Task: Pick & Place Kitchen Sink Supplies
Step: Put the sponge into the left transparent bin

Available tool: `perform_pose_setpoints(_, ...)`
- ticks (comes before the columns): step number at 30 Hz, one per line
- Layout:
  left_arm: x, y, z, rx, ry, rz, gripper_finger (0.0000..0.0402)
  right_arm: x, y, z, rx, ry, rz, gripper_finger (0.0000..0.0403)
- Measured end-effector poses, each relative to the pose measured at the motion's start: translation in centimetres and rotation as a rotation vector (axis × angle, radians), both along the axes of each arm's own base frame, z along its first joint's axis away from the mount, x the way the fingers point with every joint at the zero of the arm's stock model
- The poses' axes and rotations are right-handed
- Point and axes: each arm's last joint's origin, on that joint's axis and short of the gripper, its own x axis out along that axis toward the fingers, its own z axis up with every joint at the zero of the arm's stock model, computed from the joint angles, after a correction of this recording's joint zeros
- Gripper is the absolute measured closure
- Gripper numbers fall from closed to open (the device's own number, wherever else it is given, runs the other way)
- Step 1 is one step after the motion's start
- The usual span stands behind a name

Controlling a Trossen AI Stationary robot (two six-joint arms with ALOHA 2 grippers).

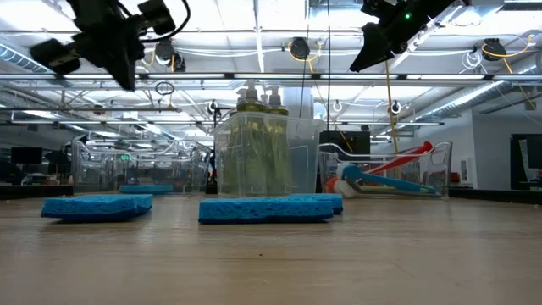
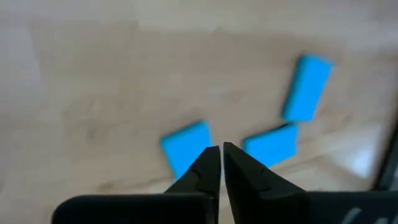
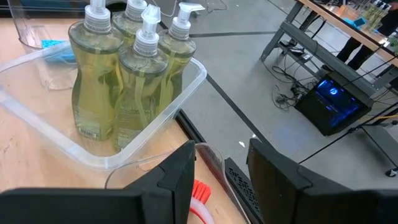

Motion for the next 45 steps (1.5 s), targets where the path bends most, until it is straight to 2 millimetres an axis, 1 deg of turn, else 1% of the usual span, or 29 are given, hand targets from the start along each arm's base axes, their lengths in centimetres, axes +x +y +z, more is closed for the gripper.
perform_pose_setpoints(5, 1.6, -3.1, -2.1, -0.061, 0.123, -0.002, 0.0355, 0.0, 0.0, 0.0, -0.001, 0.0, 0.0, 0.0266)
perform_pose_setpoints(9, 2.5, -4.8, -3.8, -0.082, 0.202, 0.003, 0.0332, 0.0, 0.0, 0.0, -0.001, 0.001, 0.0, 0.0266)
perform_pose_setpoints(13, 3.5, -5.8, -4.7, -0.087, 0.2, -0.016, 0.0298, 0.0, 0.0, 0.0, -0.001, 0.001, 0.001, 0.0266)
perform_pose_setpoints(17, 4.3, -6.4, -5.8, -0.092, 0.23, -0.017, 0.0248, 0.0, 0.0, 0.0, -0.001, 0.001, 0.001, 0.0266)
perform_pose_setpoints(22, 5.0, -7.3, -7.3, -0.147, 0.289, -0.022, 0.0186, 0.0, 0.0, 0.0, -0.001, 0.002, 0.001, 0.0266)
perform_pose_setpoints(26, 6.0, -8.1, -8.6, -0.162, 0.285, -0.023, 0.0157, 0.0, 0.0, 0.0, 0.0, 0.004, 0.001, 0.0266)
perform_pose_setpoints(29, 6.6, -8.4, -9.6, -0.154, 0.295, -0.023, 0.0148, 0.0, 0.0, 0.0, 0.0, 0.004, 0.002, 0.0266)
perform_pose_setpoints(36, 7.1, -8.8, -12.5, -0.122, 0.405, -0.023, 0.0146, 0.0, 0.0, 0.0, -0.002, 0.008, 0.006, 0.0266)
perform_pose_setpoints(41, 7.7, -8.7, -13.6, -0.105, 0.397, -0.031, 0.0147, 0.0, 0.0, 0.0, -0.019, 0.025, 0.017, 0.0266)
perform_pose_setpoints(43, 7.7, -8.7, -14.1, -0.106, 0.395, -0.03, 0.0152, 0.0, 0.0, 0.0, -0.02, 0.027, 0.019, 0.0266)
perform_pose_setpoints(45, 7.6, -8.6, -14.4, -0.111, 0.381, -0.029, 0.0169, 0.0, 0.0, 0.0, -0.02, 0.027, 0.019, 0.0266)
